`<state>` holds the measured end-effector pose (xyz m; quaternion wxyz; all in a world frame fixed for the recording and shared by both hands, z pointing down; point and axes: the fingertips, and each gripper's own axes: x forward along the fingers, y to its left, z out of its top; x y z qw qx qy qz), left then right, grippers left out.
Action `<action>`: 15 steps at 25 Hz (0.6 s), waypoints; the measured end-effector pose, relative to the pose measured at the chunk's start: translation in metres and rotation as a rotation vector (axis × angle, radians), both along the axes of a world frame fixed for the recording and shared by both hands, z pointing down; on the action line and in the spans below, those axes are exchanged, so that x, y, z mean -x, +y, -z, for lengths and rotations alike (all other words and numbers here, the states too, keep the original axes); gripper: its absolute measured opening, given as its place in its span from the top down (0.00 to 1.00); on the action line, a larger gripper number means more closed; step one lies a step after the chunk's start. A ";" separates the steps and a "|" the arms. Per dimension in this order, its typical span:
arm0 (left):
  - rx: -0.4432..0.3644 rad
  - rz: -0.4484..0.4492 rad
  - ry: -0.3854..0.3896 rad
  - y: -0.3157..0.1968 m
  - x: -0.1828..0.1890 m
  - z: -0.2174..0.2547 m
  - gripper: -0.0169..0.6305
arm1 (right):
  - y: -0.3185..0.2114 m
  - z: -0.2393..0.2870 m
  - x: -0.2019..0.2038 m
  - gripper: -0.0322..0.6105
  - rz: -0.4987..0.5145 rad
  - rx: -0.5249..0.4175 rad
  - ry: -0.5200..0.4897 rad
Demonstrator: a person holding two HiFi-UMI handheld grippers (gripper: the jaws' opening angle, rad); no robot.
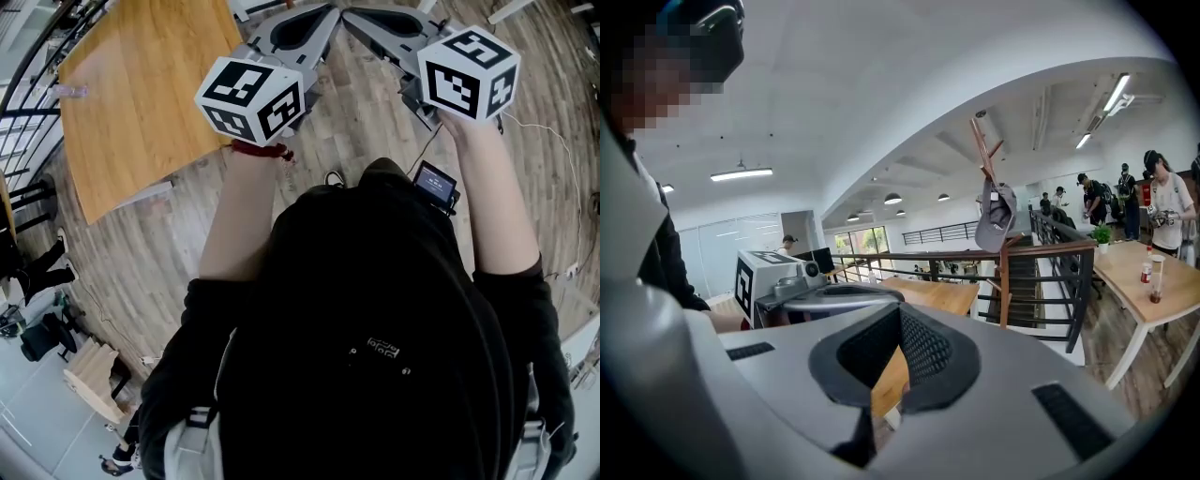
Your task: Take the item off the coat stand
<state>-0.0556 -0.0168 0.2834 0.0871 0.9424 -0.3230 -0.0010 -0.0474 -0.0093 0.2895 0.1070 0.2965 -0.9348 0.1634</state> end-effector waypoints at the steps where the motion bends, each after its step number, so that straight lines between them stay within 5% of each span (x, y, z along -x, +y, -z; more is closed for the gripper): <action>1: -0.001 -0.003 0.000 0.000 0.000 0.000 0.98 | 0.000 0.000 0.000 0.93 0.001 0.003 0.002; 15: 0.011 0.079 -0.018 -0.056 0.003 -0.003 0.98 | -0.056 -0.003 0.002 0.93 0.101 0.010 -0.023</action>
